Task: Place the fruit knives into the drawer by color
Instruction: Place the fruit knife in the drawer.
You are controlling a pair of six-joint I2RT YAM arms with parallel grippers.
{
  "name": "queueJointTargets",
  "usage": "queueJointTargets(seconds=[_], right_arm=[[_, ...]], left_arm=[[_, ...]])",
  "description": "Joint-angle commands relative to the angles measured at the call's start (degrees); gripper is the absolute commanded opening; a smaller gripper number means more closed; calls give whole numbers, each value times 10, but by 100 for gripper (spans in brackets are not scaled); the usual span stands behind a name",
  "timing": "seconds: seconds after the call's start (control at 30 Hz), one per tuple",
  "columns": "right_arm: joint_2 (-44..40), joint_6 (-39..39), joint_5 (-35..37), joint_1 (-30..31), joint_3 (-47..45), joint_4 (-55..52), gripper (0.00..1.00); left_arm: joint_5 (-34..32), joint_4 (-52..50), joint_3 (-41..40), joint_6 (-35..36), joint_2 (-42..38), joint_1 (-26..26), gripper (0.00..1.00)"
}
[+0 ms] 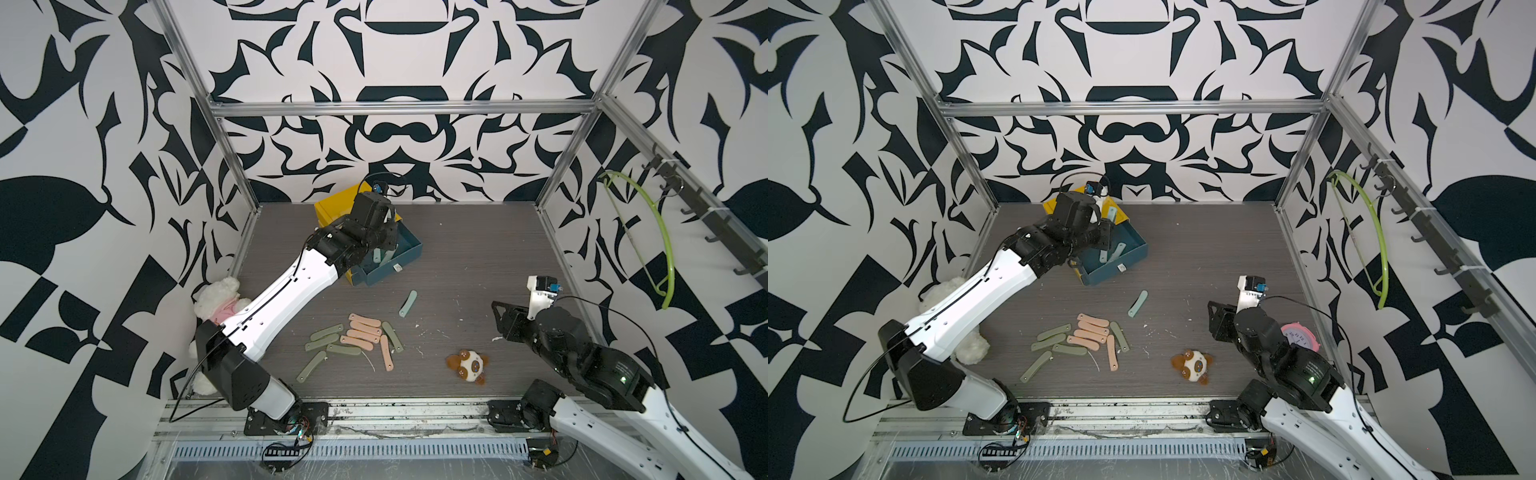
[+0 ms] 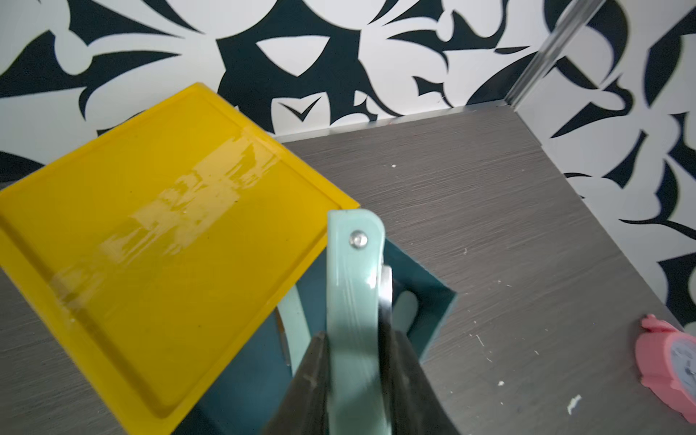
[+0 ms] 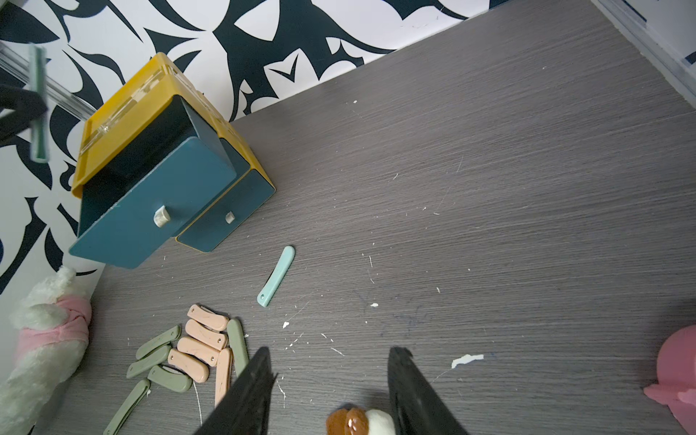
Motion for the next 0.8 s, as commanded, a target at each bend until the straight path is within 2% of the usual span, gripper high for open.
queueJointTargets(seconds=[0.0,0.23,0.3,0.47,0.77], right_arm=[[0,9,6,2,15,16,52],[3,14,-6,2,5,21,52],[5,16,-9,2,4,24,52],[11,20,-16,2,0,30,53],[30,25,-26,2,2,39,55]], left_arm=[[35,-31,4,15,28,3,18],[26,-42,-6,13,52,10,18],[24,-44,-7,12,54,10,22],[19,-45,-6,11,56,10,40],[26,-36,6,12,20,11,81]])
